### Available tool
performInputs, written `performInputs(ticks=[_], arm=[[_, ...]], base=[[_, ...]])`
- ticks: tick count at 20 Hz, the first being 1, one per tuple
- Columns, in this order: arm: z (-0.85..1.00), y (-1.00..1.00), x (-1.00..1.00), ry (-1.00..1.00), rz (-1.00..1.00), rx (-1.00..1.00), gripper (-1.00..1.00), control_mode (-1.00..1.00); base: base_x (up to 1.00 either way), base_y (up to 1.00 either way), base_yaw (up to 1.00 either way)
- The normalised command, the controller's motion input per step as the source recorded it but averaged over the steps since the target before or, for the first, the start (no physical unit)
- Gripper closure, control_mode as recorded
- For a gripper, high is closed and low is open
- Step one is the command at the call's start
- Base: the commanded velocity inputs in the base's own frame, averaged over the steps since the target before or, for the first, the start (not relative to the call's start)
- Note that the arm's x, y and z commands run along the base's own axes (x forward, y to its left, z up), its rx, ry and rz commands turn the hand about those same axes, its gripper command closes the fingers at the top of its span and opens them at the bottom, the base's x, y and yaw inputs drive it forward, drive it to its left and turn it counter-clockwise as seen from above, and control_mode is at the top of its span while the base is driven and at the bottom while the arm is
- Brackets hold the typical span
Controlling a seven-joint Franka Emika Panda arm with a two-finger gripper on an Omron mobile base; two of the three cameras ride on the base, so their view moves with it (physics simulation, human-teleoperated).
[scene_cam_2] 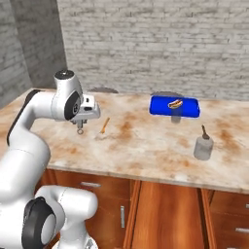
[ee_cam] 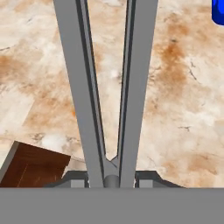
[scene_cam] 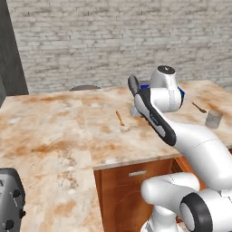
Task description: Take the tongs from the drawer on the right and place them on the dining counter next to the tray containing the hot dog.
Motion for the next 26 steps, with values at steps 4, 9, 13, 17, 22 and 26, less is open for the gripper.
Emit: performInputs(ticks=[4, 9, 13, 17, 22, 26], arm=[[0.0, 0.0, 0.0, 0.0, 0.0, 0.0, 1.0, 1.0], [0.0, 0.0, 0.0, 0.0, 0.0, 0.0, 1.0, 1.0], [0.0, 0.0, 0.0, 0.0, 0.0, 0.0, 1.0, 1.0], [0.0, 0.0, 0.0, 0.0, 0.0, 0.0, 1.0, 1.0], [0.0, 0.0, 0.0, 0.0, 0.0, 0.0, 1.0, 1.0], [0.0, 0.0, 0.0, 0.0, 0.0, 0.0, 1.0, 1.0]], base=[[-0.56, 0.0, -0.11], [-0.6, 0.0, -0.1], [-0.63, -0.08, -0.12], [-0.37, -0.36, -0.12], [-0.17, -0.6, -0.14], [0.0, -0.8, -0.14]])
